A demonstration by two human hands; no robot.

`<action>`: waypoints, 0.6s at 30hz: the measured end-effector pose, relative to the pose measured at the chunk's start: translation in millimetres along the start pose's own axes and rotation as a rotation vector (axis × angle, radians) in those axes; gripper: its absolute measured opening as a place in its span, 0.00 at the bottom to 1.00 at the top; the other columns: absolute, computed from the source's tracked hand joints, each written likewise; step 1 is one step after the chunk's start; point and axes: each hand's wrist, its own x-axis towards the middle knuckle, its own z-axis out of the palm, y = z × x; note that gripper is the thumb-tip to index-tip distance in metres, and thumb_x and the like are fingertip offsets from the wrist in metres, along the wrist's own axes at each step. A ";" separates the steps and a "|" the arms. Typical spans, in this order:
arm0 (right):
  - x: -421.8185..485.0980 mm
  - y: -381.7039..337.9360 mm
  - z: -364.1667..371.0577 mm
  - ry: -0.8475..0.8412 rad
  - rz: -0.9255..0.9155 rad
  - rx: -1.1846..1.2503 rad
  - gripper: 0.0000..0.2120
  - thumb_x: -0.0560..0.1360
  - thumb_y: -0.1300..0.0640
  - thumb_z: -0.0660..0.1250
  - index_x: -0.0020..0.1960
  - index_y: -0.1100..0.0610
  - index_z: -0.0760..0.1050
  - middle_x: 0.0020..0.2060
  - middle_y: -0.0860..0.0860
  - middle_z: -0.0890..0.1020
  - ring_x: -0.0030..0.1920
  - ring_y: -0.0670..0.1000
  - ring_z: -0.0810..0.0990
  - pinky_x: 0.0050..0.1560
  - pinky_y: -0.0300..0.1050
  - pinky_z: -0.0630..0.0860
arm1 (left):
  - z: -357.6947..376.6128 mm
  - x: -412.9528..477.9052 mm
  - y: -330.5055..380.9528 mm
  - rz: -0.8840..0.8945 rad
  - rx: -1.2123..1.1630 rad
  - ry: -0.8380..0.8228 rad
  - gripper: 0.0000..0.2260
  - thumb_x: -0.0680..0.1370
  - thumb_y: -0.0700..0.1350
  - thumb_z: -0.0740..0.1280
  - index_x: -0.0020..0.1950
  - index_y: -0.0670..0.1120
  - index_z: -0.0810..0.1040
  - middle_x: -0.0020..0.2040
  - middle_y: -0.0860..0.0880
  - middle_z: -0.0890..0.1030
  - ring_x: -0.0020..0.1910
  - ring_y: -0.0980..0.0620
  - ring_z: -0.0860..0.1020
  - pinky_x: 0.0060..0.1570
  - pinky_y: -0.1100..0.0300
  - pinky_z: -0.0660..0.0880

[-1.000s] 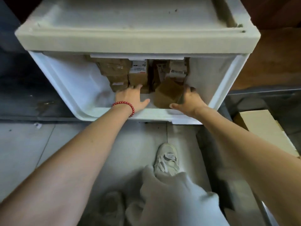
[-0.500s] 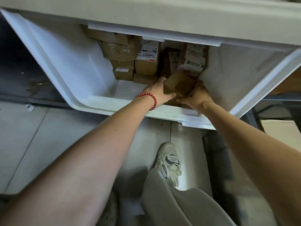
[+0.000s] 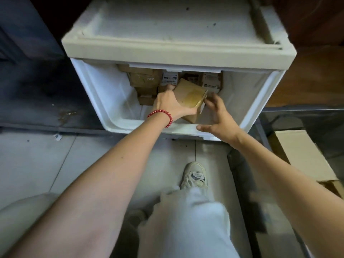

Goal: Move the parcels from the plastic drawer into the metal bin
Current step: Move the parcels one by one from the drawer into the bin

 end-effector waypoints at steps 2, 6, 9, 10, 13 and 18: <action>-13.3 -11.8 -0.2 -0.006 -0.028 0.042 0.53 0.70 0.64 0.75 0.79 0.53 0.39 0.76 0.44 0.59 0.73 0.41 0.56 0.76 0.49 0.57 | -10.1 -14.1 5.5 0.006 0.002 0.014 0.45 0.62 0.61 0.77 0.73 0.46 0.63 0.68 0.45 0.71 0.66 0.46 0.70 0.56 0.61 0.68; -37.3 -34.6 -1.3 -0.010 -0.079 0.066 0.52 0.71 0.66 0.73 0.78 0.51 0.39 0.76 0.45 0.59 0.71 0.38 0.57 0.71 0.42 0.60 | -29.5 -40.5 12.5 0.007 0.004 0.027 0.45 0.61 0.62 0.77 0.71 0.45 0.63 0.66 0.45 0.73 0.65 0.46 0.71 0.57 0.59 0.70; -59.4 -37.9 -2.8 0.002 -0.105 -0.001 0.51 0.71 0.65 0.74 0.79 0.54 0.41 0.76 0.51 0.60 0.73 0.44 0.59 0.72 0.42 0.61 | -42.1 -64.6 16.4 0.011 0.003 0.041 0.40 0.62 0.60 0.77 0.68 0.46 0.66 0.62 0.48 0.75 0.62 0.48 0.73 0.51 0.64 0.68; -67.4 -36.1 -3.7 0.026 -0.082 -0.034 0.51 0.70 0.64 0.75 0.79 0.55 0.42 0.76 0.51 0.59 0.74 0.45 0.59 0.72 0.41 0.59 | -45.5 -72.9 17.8 0.015 -0.001 0.029 0.39 0.63 0.59 0.77 0.67 0.46 0.67 0.59 0.50 0.75 0.60 0.50 0.73 0.50 0.64 0.67; -88.8 -26.7 -5.9 0.081 0.037 -0.077 0.55 0.67 0.60 0.78 0.79 0.56 0.42 0.78 0.52 0.52 0.77 0.51 0.53 0.75 0.46 0.52 | -51.2 -98.2 19.6 0.002 -0.058 -0.012 0.35 0.64 0.60 0.76 0.65 0.49 0.69 0.54 0.55 0.73 0.54 0.55 0.71 0.49 0.63 0.67; -121.4 -15.6 -2.2 0.071 0.150 0.023 0.55 0.67 0.61 0.78 0.79 0.54 0.42 0.76 0.50 0.59 0.70 0.50 0.66 0.66 0.42 0.64 | -48.1 -132.4 9.6 -0.076 -0.340 -0.141 0.38 0.58 0.64 0.74 0.65 0.51 0.71 0.56 0.55 0.77 0.52 0.57 0.78 0.51 0.57 0.79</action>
